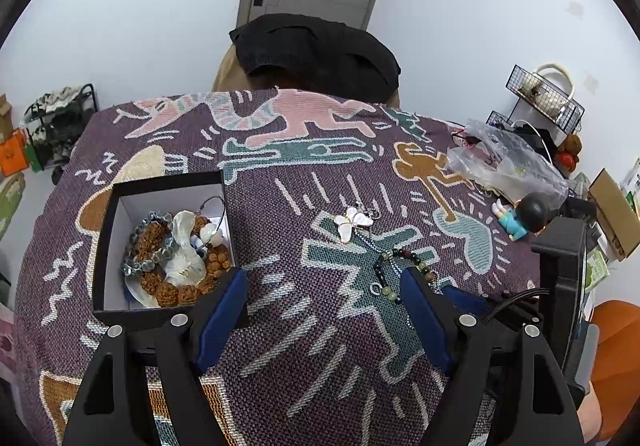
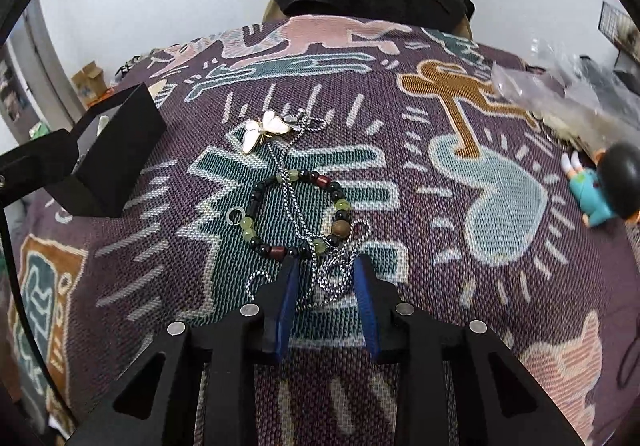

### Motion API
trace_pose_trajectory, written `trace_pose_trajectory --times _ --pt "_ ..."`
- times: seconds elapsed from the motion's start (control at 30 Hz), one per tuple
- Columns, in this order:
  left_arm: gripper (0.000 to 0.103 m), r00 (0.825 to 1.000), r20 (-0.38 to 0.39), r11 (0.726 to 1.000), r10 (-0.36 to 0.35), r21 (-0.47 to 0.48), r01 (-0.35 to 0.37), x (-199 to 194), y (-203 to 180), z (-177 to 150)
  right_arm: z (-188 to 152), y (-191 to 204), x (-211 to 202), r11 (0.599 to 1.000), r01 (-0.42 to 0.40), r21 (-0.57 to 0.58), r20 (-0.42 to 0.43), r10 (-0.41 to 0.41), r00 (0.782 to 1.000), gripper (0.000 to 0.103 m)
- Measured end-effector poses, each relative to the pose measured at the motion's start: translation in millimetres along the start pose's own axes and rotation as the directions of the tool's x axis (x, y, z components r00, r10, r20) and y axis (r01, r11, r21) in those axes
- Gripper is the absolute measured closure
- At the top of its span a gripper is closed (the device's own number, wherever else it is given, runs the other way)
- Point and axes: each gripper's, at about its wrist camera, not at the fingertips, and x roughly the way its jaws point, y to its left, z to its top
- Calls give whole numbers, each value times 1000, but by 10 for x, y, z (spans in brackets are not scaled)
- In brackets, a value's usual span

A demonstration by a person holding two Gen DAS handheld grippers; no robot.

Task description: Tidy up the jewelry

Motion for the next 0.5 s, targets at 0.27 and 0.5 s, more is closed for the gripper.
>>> trace_pose_trajectory --times 0.27,0.5 --pt "24 1000 1 1000 16 5 -16 -4 18 21 -41 -206 -69 995 -62 75 23 60 998 96" --pt "24 1000 -5 1000 14 16 -14 40 -37 38 -15 -427 -351 976 -142 163 106 126 986 97"
